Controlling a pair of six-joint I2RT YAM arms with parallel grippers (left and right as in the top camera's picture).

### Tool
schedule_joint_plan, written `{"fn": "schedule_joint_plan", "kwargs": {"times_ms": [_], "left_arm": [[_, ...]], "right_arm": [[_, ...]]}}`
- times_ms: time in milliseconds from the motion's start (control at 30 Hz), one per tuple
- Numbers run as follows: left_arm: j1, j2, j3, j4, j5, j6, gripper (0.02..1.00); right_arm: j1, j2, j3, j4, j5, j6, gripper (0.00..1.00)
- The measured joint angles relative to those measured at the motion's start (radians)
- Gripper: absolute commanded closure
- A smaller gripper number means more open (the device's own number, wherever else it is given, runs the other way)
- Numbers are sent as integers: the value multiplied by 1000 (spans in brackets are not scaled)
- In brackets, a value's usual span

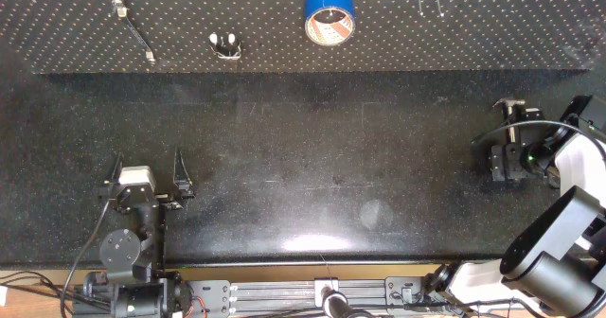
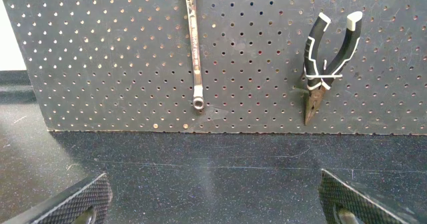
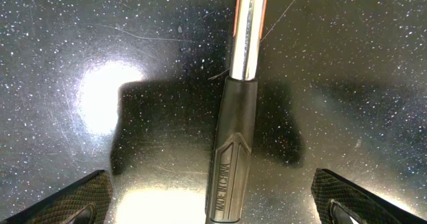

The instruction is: Place Tools Onto Pegboard

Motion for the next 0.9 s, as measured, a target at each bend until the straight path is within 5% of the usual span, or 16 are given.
{"fn": "schedule_joint_plan", "kwargs": {"times_ms": [900], "left_arm": [[0,0,0,0,0,0,23]], "right_arm": [[0,0,0,11,-25,3,25]]}}
